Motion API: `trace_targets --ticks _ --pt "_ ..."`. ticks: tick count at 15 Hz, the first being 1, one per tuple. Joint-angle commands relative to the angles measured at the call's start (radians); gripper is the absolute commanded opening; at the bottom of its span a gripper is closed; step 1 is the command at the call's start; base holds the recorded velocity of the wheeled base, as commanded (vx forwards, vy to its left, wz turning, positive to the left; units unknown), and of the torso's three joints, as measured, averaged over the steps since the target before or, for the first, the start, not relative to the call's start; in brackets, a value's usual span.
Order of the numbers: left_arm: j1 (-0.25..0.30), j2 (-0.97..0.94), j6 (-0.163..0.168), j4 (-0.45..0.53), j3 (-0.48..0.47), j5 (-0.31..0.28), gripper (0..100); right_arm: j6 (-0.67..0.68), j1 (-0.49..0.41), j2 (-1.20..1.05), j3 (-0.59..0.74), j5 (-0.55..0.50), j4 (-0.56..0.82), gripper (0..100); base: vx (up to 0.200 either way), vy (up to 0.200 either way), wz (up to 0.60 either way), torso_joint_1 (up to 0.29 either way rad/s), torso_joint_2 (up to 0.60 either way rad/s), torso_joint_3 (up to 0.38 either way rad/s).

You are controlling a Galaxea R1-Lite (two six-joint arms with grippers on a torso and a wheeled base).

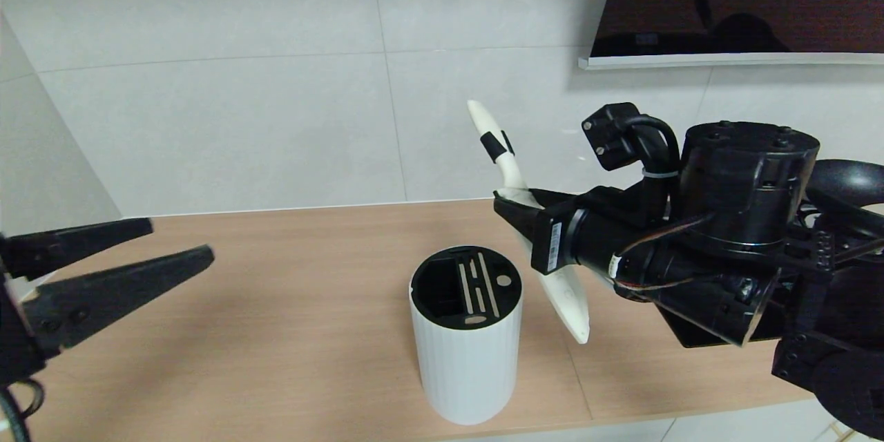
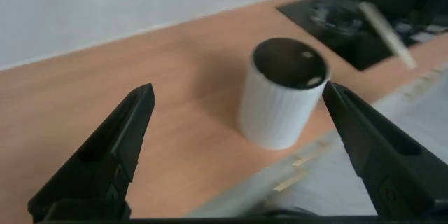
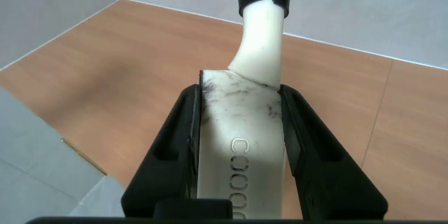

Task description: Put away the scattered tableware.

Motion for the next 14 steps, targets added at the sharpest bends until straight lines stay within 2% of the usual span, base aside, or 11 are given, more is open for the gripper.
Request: trace_targets --ticks 1,3,4,7,9,11,12,14 --pt "-0.083 0.152 -0.093 -0.091 -0.015 -0.002 100 -0.002 0.001 0.024 0.006 -0.003 -0.030 0 0.000 0.000 0.00 0.000 0.00 0.000" --pt "-0.129 0.196 -0.243 -0.197 -0.012 0.001 100 -0.005 0.001 0.034 0.006 -0.008 -0.058 0 0.000 0.000 0.00 0.000 0.00 0.000" --pt "-0.140 0.210 -0.301 -0.228 -0.013 0.000 100 -0.004 0.001 0.035 0.003 -0.006 -0.056 0 0.000 0.000 0.00 0.000 0.00 0.000" --pt "-0.191 0.238 -0.424 -0.340 -0.010 0.000 100 -0.001 0.028 0.038 -0.006 -0.008 -0.055 0 0.000 0.000 0.00 0.000 0.00 0.000" --pt "-0.228 0.250 -0.518 -0.410 -0.004 0.000 100 0.003 0.053 0.038 -0.014 -0.012 -0.055 0 0.000 0.000 0.00 0.000 0.00 0.000" --pt "-0.260 0.276 -0.580 -0.469 0.001 0.000 100 0.009 0.073 0.038 -0.017 -0.023 -0.055 0 0.000 0.000 0.00 0.000 0.00 0.000" --pt "-0.266 0.287 -0.599 -0.488 0.001 0.000 100 0.013 0.082 0.038 -0.021 -0.023 -0.055 0 0.000 0.000 0.00 0.000 0.00 0.000" --pt "-0.275 0.331 -0.679 -0.568 0.004 0.000 100 0.049 0.107 0.038 -0.029 -0.024 -0.052 0 0.000 0.000 0.00 0.000 0.00 0.000"
